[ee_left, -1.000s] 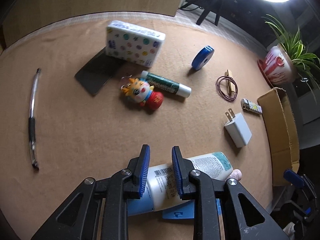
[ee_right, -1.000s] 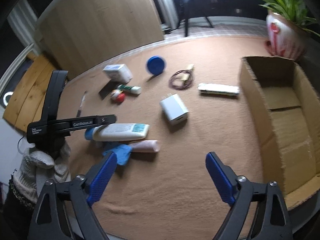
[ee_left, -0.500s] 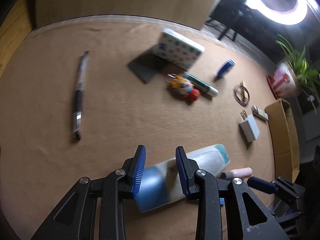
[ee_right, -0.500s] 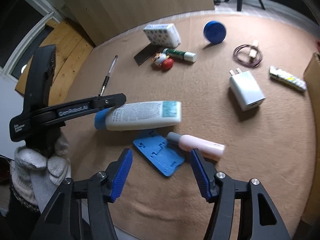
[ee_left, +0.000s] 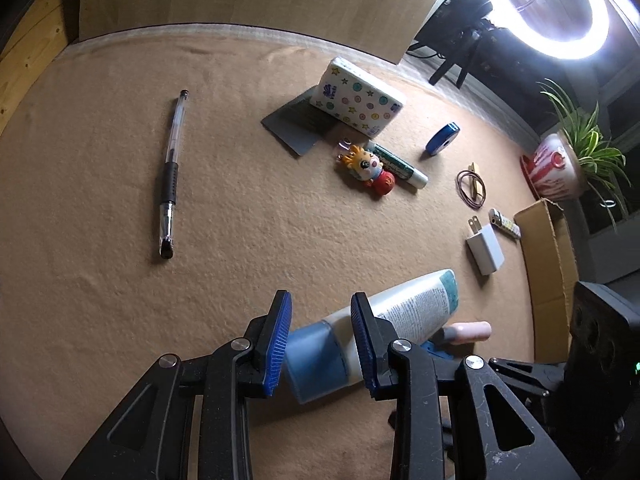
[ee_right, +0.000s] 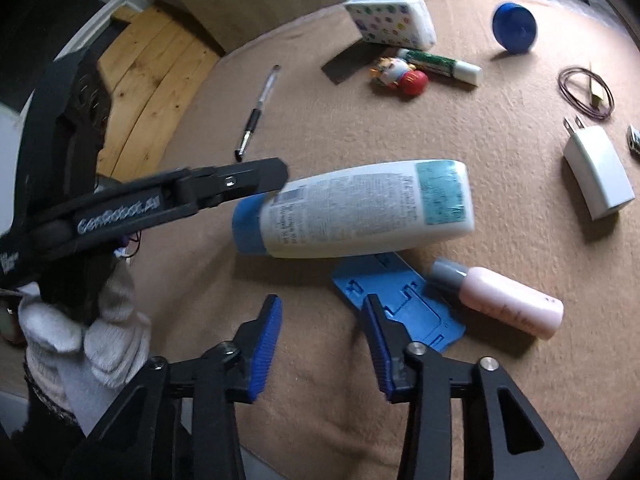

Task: Organize objects
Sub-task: 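Lift the lotion tube with the left tool while the right tool closes on it too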

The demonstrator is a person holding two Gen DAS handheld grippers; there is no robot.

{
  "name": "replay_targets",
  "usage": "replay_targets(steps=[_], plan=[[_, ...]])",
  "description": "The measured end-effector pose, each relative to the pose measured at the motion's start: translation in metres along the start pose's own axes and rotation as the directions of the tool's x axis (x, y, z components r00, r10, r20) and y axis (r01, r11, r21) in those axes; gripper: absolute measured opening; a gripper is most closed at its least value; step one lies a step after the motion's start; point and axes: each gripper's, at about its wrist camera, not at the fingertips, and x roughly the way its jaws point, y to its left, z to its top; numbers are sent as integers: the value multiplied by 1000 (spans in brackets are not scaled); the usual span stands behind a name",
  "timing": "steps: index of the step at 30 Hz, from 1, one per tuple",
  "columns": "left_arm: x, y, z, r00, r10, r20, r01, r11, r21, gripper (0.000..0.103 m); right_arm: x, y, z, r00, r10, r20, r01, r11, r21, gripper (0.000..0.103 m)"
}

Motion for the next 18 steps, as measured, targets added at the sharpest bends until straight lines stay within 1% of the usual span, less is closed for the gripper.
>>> replay_targets(steps=[1,2,5,7,10,12,15,18], plan=[[-1,0,0,1000,6,4,-6,1000,-1,33,-2,1,0,997,70,-10,-70,997,17,36],[-1,2,1,1000,10,6,-10,1000,-4,33,-4,4,-2,996,90,-12,-90,996,11,36],[1,6,2,1000,1,-3,-2,1000,-14,33,-1,16,-5,1000,21,-3,-21,998,-52,36],[3,5,3,1000,2,-7,-2,1000,-5,33,7,14,-4,999,16,-28,-17,999,-41,36],[2,1,2,1000,-18,-15,18,1000,15,33,13,5,-4,999,-34,-26,34,999,-23,36],[2,-3,0,1000,-24,-19,25,999,32,33,12,-3,-3,999,-29,-24,29,1000,0,24],[0,-8,-5,998,-47,-30,48,998,50,33,4,-15,-2,998,-57,10,57,998,32,23],[-2,-9,-9,998,-56,-32,58,997,60,33,-6,-27,2,991,-116,60,112,992,66,22]])
